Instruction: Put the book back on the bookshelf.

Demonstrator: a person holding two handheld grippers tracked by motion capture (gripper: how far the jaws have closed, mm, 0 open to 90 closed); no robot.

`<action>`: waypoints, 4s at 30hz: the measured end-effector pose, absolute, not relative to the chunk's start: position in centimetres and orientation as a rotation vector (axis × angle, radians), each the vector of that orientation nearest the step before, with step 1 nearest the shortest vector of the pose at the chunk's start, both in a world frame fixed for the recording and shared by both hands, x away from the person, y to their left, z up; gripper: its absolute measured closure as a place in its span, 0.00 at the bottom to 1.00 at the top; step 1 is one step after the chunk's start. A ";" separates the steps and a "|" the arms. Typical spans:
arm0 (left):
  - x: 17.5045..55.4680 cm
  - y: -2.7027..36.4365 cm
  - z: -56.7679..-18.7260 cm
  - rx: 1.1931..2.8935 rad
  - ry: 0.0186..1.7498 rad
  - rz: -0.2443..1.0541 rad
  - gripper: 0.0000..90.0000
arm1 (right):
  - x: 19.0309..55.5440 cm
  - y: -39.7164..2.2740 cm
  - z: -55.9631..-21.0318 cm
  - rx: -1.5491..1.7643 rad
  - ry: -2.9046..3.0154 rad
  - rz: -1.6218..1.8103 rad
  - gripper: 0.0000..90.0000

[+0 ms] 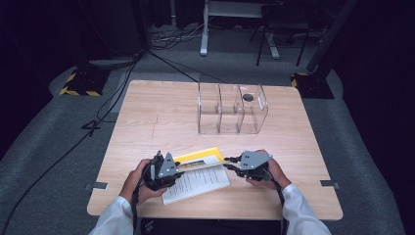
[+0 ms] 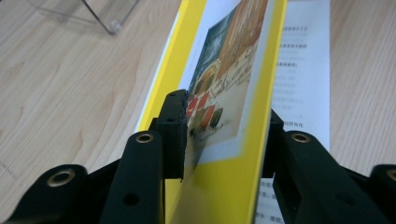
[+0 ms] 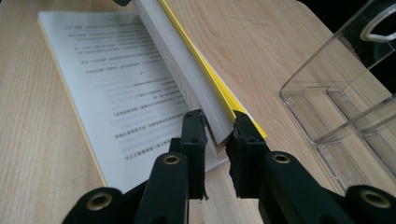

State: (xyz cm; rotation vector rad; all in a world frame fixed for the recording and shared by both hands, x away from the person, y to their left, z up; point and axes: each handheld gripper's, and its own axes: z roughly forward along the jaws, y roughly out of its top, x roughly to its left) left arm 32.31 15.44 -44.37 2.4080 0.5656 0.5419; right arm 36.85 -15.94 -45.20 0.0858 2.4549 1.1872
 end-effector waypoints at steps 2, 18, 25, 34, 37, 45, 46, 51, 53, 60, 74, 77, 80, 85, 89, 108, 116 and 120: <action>32.0 14.8 -44.4 2.453 0.584 0.578 0.66 | 36.5 -15.6 -45.3 0.078 2.456 1.159 0.87; 30.1 12.3 -43.4 2.510 0.714 0.714 0.59 | 35.6 -14.3 -45.1 0.120 2.446 1.101 0.86; 29.8 9.3 -43.5 2.515 0.656 0.720 0.56 | 35.1 -13.1 -45.0 0.117 2.457 1.069 0.86; 30.9 6.8 -44.6 2.538 0.669 0.757 0.53 | 34.7 -12.9 -45.3 0.119 2.467 1.090 0.86; 30.9 6.7 -44.8 2.562 0.658 0.815 0.58 | 34.5 -12.9 -45.6 0.128 2.474 1.091 0.85; 30.6 7.1 -45.0 2.576 0.551 0.834 0.81 | 34.5 -13.0 -45.7 0.162 2.481 1.122 0.81; 30.7 7.2 -45.0 2.578 0.534 0.830 0.83 | 34.6 -13.0 -45.8 0.169 2.486 1.126 0.80; 30.8 8.1 -44.6 2.506 0.532 0.844 0.89 | 35.2 -14.1 -45.5 0.274 2.488 1.176 0.50; 30.9 8.6 -44.4 2.465 0.547 0.831 0.92 | 35.6 -15.0 -45.4 0.331 2.490 1.186 0.47; 31.1 10.2 -42.7 2.325 0.564 0.813 0.93 | 36.9 -18.9 -45.9 0.527 2.450 1.173 0.46; 30.8 11.1 -40.0 2.020 0.435 0.612 0.93 | 38.9 -21.6 -47.9 0.659 2.467 1.134 0.41; 30.6 11.1 -39.7 1.979 0.390 0.559 0.93 | 38.9 -21.4 -47.3 0.618 2.468 1.204 0.39; 30.5 11.3 -39.4 1.940 0.357 0.508 0.93 | 38.5 -21.4 -46.4 0.569 2.455 1.277 0.37; 30.4 11.7 -39.2 1.874 0.307 0.421 0.93 | 37.6 -21.9 -44.7 0.476 2.407 1.440 0.34; 30.8 12.0 -39.8 1.852 0.299 0.380 0.93 | 36.9 -21.9 -43.2 0.388 2.361 1.528 0.33; 30.7 13.6 -41.9 1.987 0.329 0.443 0.91 | 36.1 -18.9 -42.6 0.367 2.335 1.533 0.39; 30.9 13.3 -41.9 1.954 0.317 0.415 0.93 | 36.1 -18.5 -42.7 0.392 2.328 1.516 0.36; 31.2 13.5 -41.2 1.893 0.297 0.353 0.93 | 36.1 -19.0 -42.4 0.408 2.314 1.532 0.33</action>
